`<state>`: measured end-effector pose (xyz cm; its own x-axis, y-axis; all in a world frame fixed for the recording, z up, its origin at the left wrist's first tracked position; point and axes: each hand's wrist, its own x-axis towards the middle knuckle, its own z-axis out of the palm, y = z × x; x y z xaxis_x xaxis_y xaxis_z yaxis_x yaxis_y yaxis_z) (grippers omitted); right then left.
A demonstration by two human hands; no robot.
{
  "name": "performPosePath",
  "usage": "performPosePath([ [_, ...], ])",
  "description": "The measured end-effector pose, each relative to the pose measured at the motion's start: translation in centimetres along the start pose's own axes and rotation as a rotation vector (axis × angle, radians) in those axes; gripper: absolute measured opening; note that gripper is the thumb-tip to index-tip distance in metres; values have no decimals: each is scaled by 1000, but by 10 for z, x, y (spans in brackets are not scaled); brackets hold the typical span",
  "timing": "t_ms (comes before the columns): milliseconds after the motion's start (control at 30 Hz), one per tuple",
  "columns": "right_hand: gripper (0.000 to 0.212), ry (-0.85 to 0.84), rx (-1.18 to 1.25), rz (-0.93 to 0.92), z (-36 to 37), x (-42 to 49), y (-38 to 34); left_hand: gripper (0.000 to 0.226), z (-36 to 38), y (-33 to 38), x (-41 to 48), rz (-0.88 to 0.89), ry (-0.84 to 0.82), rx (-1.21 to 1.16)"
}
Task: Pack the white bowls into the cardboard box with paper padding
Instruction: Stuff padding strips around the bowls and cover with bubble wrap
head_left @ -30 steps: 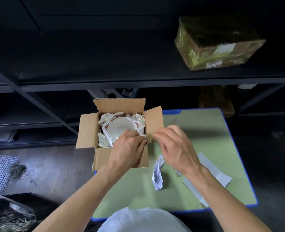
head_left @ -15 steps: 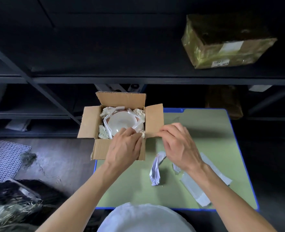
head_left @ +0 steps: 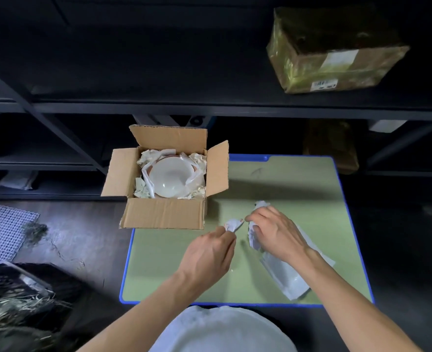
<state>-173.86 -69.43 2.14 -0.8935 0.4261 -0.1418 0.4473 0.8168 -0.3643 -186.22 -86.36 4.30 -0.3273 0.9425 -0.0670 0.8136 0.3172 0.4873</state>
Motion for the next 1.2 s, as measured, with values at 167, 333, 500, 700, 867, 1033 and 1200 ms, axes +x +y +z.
performPosePath([
  [167, 38, -97, -36, -40, 21, -5, 5, 45, 50, -19, 6, -299, -230, 228],
  [333, 52, -187, -102, -185, 47, 12, -13, 50, 78, -30, 18, -462, -286, 209],
  [500, 50, -222, -178, -224, 65, 19, -20, 24, 79, -33, 9, -453, -198, 89],
  [700, 17, -83, -88, -292, 56, 12, -20, 16, 56, -25, -10, -384, -116, -22],
  [867, 23, -118, -43, -309, 24, 12, -21, 21, 38, -11, -12, -320, -14, 14],
  [1033, 22, -63, -47, -313, -12, 14, -27, 26, 10, 7, -9, -265, 58, 40],
  [1200, 18, 107, -34, -368, -55, 18, -45, 17, -32, 20, -9, -254, 220, 39],
])
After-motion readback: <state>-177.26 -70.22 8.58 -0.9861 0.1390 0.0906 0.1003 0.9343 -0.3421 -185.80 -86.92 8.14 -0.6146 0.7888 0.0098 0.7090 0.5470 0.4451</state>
